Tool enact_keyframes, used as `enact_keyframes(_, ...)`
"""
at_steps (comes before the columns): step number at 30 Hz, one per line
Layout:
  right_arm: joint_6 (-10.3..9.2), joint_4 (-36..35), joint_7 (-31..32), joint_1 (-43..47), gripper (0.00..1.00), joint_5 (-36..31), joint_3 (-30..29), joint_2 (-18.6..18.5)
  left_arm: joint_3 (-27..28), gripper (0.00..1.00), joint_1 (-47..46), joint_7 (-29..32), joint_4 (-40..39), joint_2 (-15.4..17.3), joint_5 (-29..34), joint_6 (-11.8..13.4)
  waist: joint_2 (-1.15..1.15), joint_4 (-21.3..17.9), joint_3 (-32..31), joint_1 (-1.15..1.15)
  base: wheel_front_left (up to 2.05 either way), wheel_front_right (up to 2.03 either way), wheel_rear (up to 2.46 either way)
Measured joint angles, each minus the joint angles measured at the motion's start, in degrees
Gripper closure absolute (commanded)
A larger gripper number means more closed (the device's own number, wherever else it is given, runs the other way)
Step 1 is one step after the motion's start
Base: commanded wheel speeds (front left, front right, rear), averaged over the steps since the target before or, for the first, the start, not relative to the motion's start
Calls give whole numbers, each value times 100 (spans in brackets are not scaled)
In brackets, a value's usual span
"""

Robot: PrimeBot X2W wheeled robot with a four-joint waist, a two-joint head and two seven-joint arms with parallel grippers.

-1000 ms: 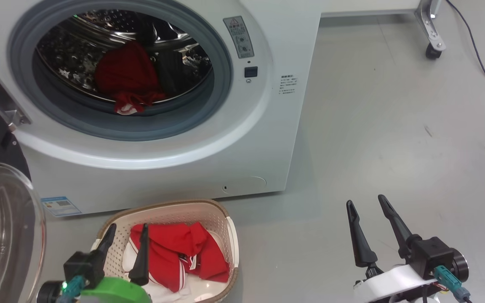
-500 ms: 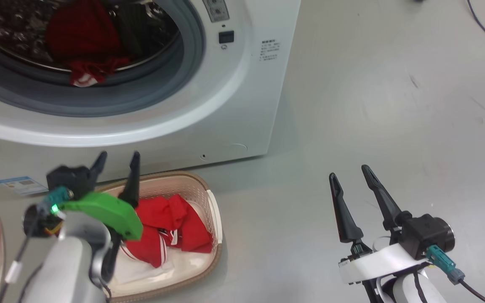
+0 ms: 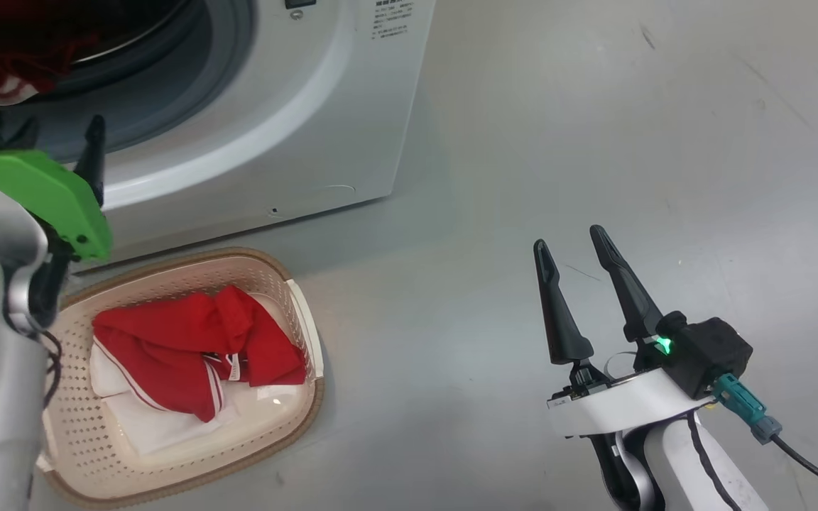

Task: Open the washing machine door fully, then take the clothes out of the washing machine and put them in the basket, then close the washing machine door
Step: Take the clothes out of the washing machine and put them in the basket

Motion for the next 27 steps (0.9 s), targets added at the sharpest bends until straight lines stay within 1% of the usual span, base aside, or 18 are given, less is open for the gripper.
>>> enact_keyframes(4, -52, -37, 0, -108, 0, 177, 108, 0, 78, 0, -433, 524, 187, 245, -76, -44, 0, -216, 216, 0, 0, 0, 0)
enact_keyframes(9, -137, -90, 0, -205, 0, 332, 238, 0, 186, 0, -979, 1100, 321, 509, -153, -49, 0, -467, 484, 0, 0, 0, 0)
enact_keyframes(11, -144, -126, 0, -234, 0, 396, 285, 0, 200, 0, -1201, 1329, 366, 625, -187, -51, 0, -558, 594, 0, 0, 0, 0)
enact_keyframes(15, -192, -203, 0, -357, 0, 555, 423, 1, 260, 0, -1773, 1915, 447, 928, -204, -51, 0, -756, 877, 0, 0, 0, 0)
enact_keyframes(18, -200, -252, 0, -431, 0, 627, 491, 2, 281, 0, -2084, 2220, 460, 1117, -204, -52, 0, -866, 1042, 0, 0, 0, 0)
enact_keyframes(20, -244, -283, 0, -466, 0, 653, 503, 2, 289, 0, -2304, 2384, 459, 1183, -204, -52, 0, -932, 1151, 0, 0, 0, 0)
enact_keyframes(23, -248, -322, 0, -537, 0, 719, 554, 2, 316, 0, -2650, 2602, 453, 1261, -204, -51, 0, -1018, 1316, 0, 0, 0, 0)
enact_keyframes(27, -249, -371, 0, -692, 0, 858, 631, 3, 365, 0, -2988, 2891, 467, 1480, -187, 1, 0, -1123, 1527, 0, 0, 0, 0)
